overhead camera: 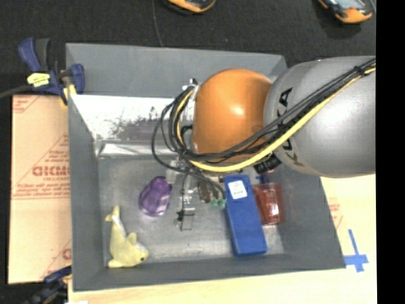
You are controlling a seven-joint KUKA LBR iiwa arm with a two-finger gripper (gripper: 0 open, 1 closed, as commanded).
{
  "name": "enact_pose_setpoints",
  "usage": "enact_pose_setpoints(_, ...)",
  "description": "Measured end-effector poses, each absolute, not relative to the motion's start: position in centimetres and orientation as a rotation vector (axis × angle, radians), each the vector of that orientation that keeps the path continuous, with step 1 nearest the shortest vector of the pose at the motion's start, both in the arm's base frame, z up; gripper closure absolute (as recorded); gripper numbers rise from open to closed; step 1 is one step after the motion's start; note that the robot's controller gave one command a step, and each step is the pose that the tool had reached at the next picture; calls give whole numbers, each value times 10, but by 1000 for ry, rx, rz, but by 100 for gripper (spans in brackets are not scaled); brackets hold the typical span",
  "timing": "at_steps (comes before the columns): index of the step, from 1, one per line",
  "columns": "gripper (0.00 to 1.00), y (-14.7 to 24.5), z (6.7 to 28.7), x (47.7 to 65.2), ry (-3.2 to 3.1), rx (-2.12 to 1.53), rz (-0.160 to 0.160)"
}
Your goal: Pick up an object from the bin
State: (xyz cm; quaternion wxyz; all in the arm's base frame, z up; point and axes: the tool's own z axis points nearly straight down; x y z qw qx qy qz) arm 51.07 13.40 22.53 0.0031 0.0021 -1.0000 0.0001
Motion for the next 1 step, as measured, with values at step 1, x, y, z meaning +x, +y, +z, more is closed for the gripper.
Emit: enact_pose_setpoints(1, 0, 133, 230, 512, -3144, 0, -2)
